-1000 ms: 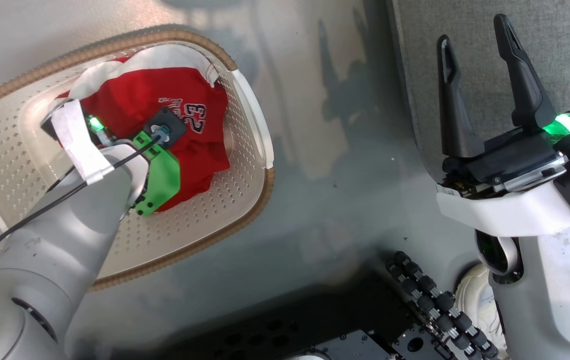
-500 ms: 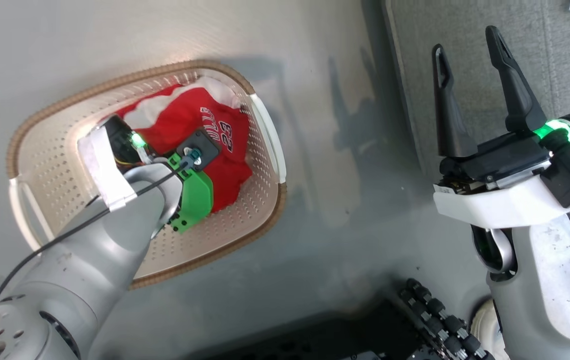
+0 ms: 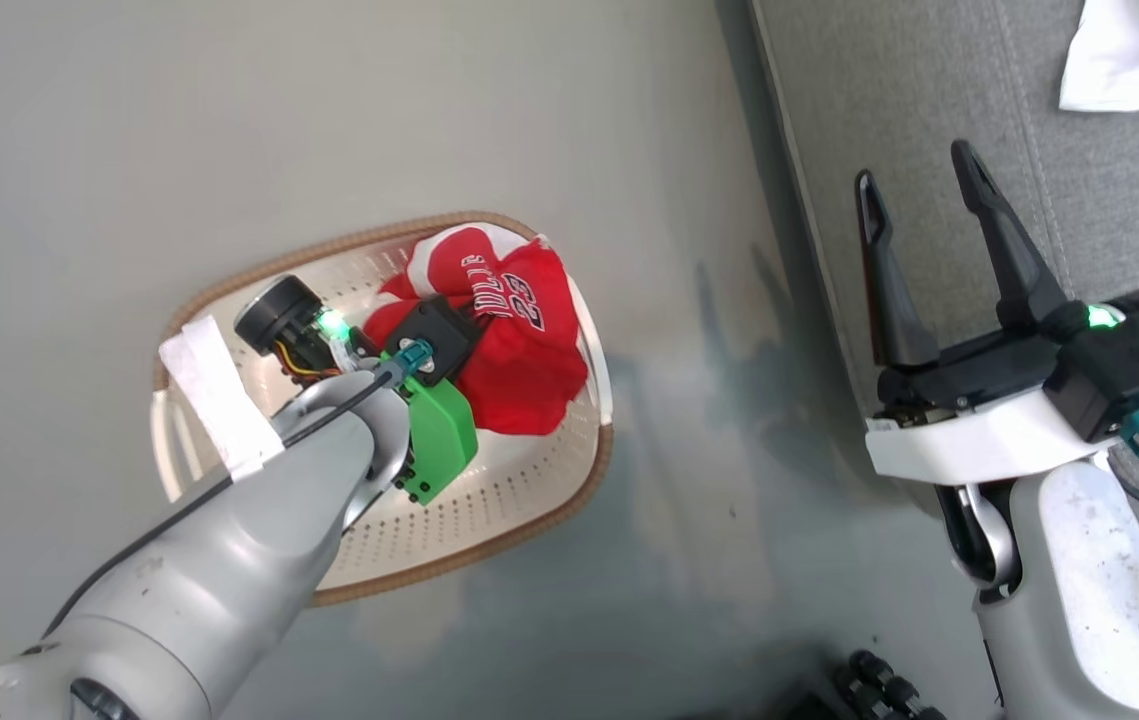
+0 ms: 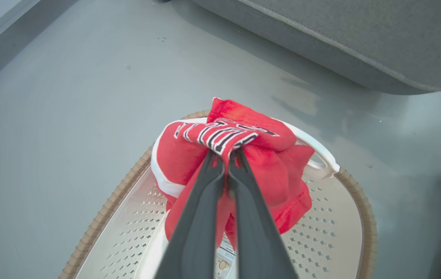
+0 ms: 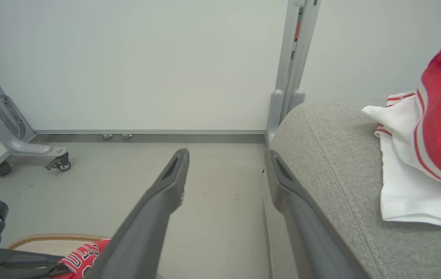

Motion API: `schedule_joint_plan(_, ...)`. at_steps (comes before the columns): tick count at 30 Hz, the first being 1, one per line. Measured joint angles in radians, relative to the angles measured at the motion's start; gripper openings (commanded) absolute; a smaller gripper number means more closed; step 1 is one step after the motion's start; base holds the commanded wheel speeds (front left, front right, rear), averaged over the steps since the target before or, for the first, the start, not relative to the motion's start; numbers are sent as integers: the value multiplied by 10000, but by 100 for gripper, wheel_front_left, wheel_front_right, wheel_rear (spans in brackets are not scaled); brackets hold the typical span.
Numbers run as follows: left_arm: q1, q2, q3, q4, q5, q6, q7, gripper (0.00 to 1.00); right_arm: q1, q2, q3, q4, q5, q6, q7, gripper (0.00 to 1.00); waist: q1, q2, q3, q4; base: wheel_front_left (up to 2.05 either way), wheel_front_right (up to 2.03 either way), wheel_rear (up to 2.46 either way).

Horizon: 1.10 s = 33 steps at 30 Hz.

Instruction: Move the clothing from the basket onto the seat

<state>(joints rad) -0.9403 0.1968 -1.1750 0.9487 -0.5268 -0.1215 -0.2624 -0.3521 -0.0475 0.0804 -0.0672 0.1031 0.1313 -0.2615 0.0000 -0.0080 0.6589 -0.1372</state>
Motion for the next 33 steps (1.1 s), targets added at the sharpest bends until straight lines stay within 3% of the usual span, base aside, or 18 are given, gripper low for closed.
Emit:
schedule_joint_plan(17, 2140, 326, 2658, -2861, 978, 255, -15, 0, 1301, 0, -132, 798, -88, 0, -2, 100, -1, 0, -2772, 919, 0, 0, 0)
schedule_joint_plan(33, 2708, 267, 4186, -5252, 1745, 261, -17, 0, 2382, 0, -38, 1099, 123, 0, -2, 100, -1, 1, -4904, 1527, 0, 0, 0)
